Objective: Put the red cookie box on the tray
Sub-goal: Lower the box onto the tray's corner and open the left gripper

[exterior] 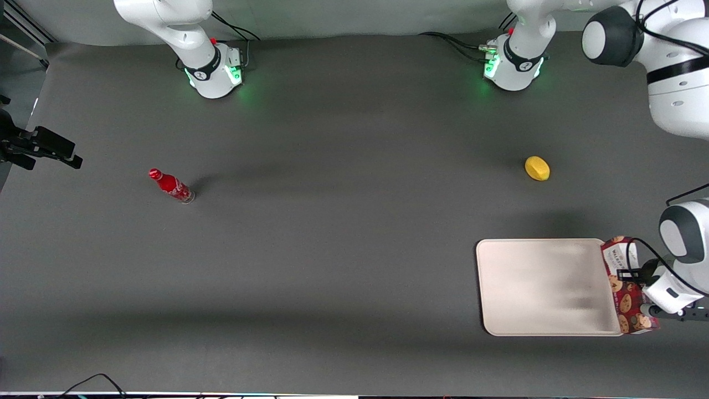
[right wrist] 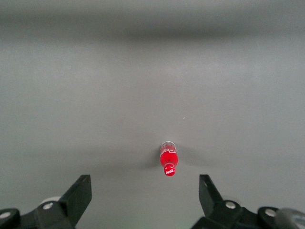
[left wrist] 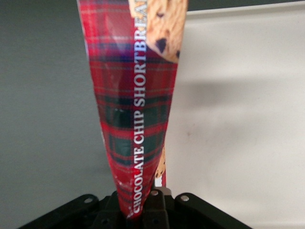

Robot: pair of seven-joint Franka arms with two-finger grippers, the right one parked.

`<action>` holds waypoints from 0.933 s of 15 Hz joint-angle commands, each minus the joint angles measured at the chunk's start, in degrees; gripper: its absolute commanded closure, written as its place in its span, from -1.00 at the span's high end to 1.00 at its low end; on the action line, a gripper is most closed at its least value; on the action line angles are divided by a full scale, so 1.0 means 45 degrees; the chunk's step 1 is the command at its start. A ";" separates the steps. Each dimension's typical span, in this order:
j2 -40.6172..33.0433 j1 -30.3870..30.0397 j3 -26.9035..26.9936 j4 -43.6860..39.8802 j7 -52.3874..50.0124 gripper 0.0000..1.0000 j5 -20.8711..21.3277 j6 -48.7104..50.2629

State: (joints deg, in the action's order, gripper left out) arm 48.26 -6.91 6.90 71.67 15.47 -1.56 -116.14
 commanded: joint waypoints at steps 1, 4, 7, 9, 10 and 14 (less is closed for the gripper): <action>0.0211 0.0033 -0.0049 -0.0167 -0.0099 -1.00 -0.0318 -0.0224; 0.0349 0.0032 -0.0049 0.0440 -0.0021 1.00 -0.0337 -0.1574; 0.0213 -0.0026 -0.0030 0.0343 -0.0040 1.00 -0.0279 -0.0952; -0.0214 0.0032 0.0009 -0.0104 -0.0040 1.00 -0.0279 0.0505; -0.0430 0.0013 0.0048 -0.0629 -0.0040 1.00 -0.0259 0.2062; -0.1988 0.0052 0.0048 -0.2197 0.0174 1.00 -0.0201 0.6154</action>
State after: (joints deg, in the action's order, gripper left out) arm 46.09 -6.96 6.82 64.15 15.52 -2.31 -98.41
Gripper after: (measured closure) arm 0.000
